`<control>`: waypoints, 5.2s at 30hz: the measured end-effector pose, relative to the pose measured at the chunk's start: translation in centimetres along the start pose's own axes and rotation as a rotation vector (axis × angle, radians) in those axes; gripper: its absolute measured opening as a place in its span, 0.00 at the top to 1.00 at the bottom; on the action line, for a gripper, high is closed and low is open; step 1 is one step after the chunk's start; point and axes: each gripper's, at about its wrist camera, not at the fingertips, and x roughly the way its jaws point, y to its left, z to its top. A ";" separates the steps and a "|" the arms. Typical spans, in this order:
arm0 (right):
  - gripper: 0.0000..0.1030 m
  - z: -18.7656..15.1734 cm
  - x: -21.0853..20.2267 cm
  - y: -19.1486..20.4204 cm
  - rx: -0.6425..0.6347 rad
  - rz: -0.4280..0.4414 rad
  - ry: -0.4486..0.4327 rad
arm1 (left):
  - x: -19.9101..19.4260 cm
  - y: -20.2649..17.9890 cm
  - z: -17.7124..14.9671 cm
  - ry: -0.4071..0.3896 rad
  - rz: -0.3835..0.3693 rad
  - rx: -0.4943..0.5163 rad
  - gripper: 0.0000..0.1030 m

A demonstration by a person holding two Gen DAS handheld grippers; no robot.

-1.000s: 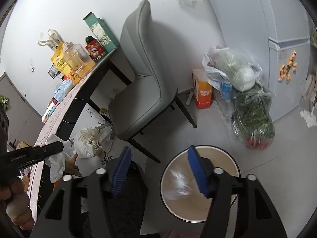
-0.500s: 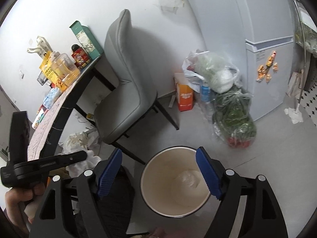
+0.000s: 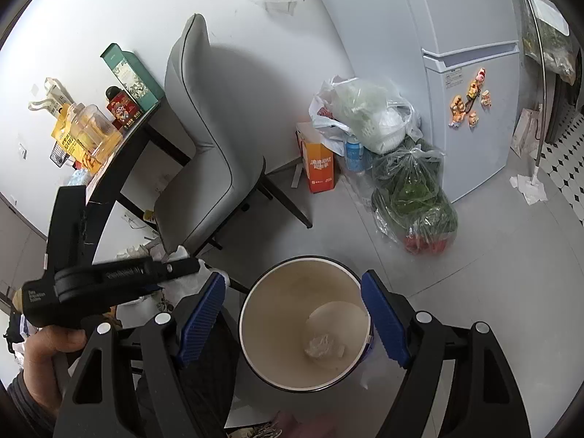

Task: Collect trash
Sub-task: 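Carry the tissue in the left gripper and the plastic wrapper in the right gripper over the beige bin, then open the left gripper and the right gripper to drop both items into the bin, then move both tools back over the trash on the table, then close the left gripper on the crumpled foil while the right gripper grasps a small plastic scrap, then carry the foil in the left gripper and the scrap in the right gripper to the bin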

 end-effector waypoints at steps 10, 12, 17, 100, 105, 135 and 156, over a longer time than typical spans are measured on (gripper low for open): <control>0.26 0.6 -1.5 2.8 -0.040 0.007 -0.023 | -5.0 0.0 1.0 -0.091 -0.046 0.008 0.16; 0.23 0.6 -1.9 3.8 -0.055 0.011 -0.031 | -6.5 0.2 1.0 -0.116 -0.050 0.012 0.14; 0.10 0.7 -3.5 7.2 -0.111 0.034 -0.061 | -11.9 1.4 0.9 -0.224 -0.011 0.013 0.07; 0.82 -22.2 -6.3 43.8 -0.831 0.522 0.296 | -38.3 31.3 -25.9 -0.623 0.293 -0.402 0.40; 0.94 -21.7 -6.2 43.7 -0.814 0.536 0.285 | -38.3 32.6 -24.8 -0.639 0.294 -0.428 0.40; 0.95 -16.5 -8.1 40.9 -0.712 0.532 0.162 | -42.3 28.3 -22.2 -0.754 0.358 -0.325 0.67; 0.95 -8.4 -9.3 32.9 -0.567 0.438 -0.002 | -39.7 17.1 -12.9 -0.735 0.236 -0.065 0.67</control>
